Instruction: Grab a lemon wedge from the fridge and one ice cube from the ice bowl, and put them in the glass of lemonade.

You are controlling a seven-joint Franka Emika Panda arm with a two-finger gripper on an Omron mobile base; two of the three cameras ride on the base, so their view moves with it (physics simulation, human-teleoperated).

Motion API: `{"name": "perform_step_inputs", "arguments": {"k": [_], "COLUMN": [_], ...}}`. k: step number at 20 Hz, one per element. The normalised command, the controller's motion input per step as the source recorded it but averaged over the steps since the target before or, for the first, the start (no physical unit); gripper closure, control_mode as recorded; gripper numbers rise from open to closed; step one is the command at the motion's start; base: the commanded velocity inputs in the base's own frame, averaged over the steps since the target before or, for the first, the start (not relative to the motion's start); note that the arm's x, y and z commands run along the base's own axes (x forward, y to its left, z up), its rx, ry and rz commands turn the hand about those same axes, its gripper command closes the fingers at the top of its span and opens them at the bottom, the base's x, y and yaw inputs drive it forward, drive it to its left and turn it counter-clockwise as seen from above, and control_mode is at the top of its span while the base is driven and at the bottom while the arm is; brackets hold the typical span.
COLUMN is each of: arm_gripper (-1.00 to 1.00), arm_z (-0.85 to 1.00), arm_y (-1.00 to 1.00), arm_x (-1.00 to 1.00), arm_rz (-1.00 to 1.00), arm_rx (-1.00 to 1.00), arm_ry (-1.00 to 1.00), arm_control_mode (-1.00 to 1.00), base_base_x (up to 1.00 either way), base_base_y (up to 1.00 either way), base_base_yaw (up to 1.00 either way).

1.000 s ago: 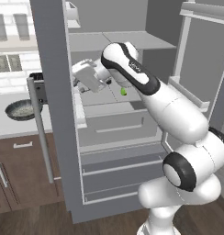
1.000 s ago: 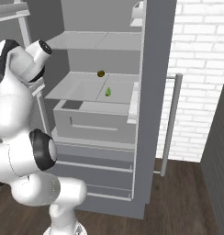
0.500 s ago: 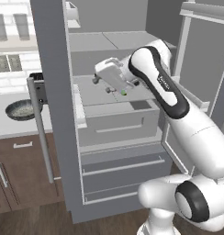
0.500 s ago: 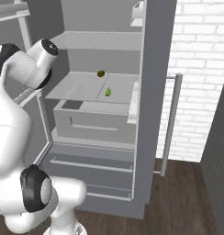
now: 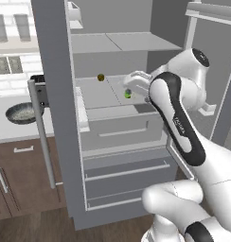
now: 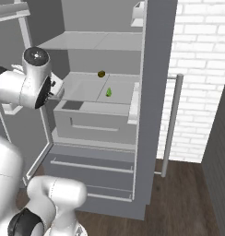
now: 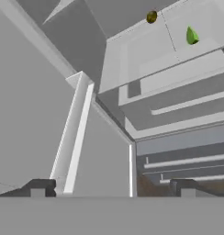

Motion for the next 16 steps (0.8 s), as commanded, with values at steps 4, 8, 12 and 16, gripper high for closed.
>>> {"name": "perform_step_inputs", "arguments": {"k": [4,8,12,16], "arm_gripper": [-1.00,-1.00,-1.00,-1.00], "arm_z": [0.00,-0.02,-0.02,-0.04], "arm_y": [-0.78,-0.77,-0.47,-0.19], "arm_x": [0.00,-0.41,-0.87,-0.96], "arm_rz": [-0.46,-0.46,-0.17,-0.02], "arm_rx": [-0.43,-0.26,-0.17,-0.05], "arm_ry": [0.05,0.01,0.00,0.06], "arm_control_mode": [-1.00,-1.00,-1.00,-1.00], "base_base_x": [0.00,0.00,0.00,0.00], "base_base_y": [0.00,0.00,0.00,0.00], "base_base_yaw": [0.00,0.00,0.00,0.00]}}
